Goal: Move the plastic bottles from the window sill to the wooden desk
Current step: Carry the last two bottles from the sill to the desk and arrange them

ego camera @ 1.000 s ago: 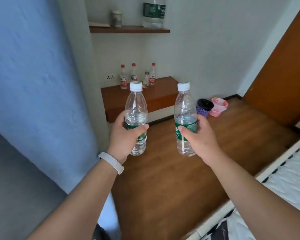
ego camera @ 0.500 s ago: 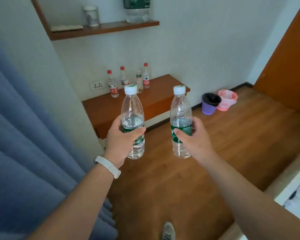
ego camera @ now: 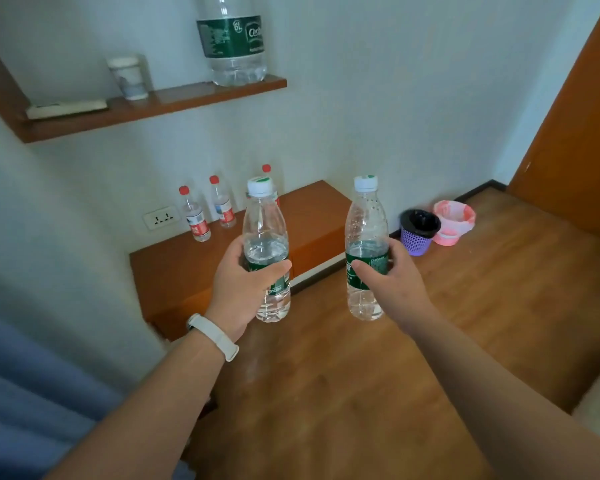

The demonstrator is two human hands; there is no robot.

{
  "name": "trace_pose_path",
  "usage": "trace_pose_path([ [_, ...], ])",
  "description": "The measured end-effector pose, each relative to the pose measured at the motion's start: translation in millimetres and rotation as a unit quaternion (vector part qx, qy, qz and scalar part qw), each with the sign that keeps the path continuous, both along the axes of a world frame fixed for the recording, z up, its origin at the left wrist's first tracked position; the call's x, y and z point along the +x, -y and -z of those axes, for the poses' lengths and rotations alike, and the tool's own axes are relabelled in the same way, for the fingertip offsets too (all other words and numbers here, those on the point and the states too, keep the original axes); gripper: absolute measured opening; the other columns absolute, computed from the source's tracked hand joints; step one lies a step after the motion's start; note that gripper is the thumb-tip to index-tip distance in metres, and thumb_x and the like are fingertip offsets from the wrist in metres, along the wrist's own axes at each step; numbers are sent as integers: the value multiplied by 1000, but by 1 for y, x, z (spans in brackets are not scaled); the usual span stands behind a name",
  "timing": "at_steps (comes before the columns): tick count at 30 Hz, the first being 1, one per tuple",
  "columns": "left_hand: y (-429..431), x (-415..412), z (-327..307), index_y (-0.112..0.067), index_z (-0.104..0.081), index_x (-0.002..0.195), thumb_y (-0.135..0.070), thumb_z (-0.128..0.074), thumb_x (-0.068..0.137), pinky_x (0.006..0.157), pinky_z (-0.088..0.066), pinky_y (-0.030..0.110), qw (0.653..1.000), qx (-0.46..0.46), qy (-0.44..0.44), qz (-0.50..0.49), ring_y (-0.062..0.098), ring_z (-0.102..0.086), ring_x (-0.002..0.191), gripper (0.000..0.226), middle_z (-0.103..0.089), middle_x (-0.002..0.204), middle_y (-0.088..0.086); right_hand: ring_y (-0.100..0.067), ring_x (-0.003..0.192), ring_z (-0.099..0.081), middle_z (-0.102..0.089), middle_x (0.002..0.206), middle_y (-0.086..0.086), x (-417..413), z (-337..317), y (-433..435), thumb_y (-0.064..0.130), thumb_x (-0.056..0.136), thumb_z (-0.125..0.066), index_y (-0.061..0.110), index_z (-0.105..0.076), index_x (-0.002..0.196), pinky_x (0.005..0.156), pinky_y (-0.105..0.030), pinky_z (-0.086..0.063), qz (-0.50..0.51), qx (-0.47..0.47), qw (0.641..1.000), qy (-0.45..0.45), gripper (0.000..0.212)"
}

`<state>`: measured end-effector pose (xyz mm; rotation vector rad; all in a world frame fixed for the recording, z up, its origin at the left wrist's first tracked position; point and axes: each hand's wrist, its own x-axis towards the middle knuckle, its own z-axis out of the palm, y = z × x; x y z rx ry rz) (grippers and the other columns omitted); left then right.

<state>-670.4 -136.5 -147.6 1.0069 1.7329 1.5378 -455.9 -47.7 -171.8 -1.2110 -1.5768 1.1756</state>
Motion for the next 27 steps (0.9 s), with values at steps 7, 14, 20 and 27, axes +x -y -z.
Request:
trace_pose_path([
  [7,-70,-11,8,-40,-58,117,-22,-85,76,77,-55,24,1000,-3,-10,8,3,-66,96,52,-68,109,-17,-5,96,-63,-62,109,10,-1,7,-67,33,79,-75,27,-49,126,79,-26,-55,13,1,1000,14,53],
  [14,-166,-37,33,-35,-59,112,-18,-86,74,71,-54,20,999,-8,-6,31,-1,-67,88,51,-68,106,-12,-2,94,-65,-63,108,10,-23,26,-149,30,79,-77,27,-49,126,74,-21,-53,25,-16,999,22,55],
  [20,-268,-73,50,-31,-59,119,-20,-87,72,86,-57,38,999,-26,18,37,13,-67,101,56,-69,111,-9,-5,98,-64,-62,111,9,-57,33,-247,30,78,-77,27,-48,126,82,-28,-56,30,-31,998,44,56],
  [27,-369,-120,50,-31,-56,120,-26,-86,75,89,-57,41,998,-46,-8,30,13,-66,102,55,-68,110,-9,-3,96,-63,-62,108,12,-101,23,-347,34,79,-76,26,-47,127,82,-27,-54,31,-15,997,72,57],
])
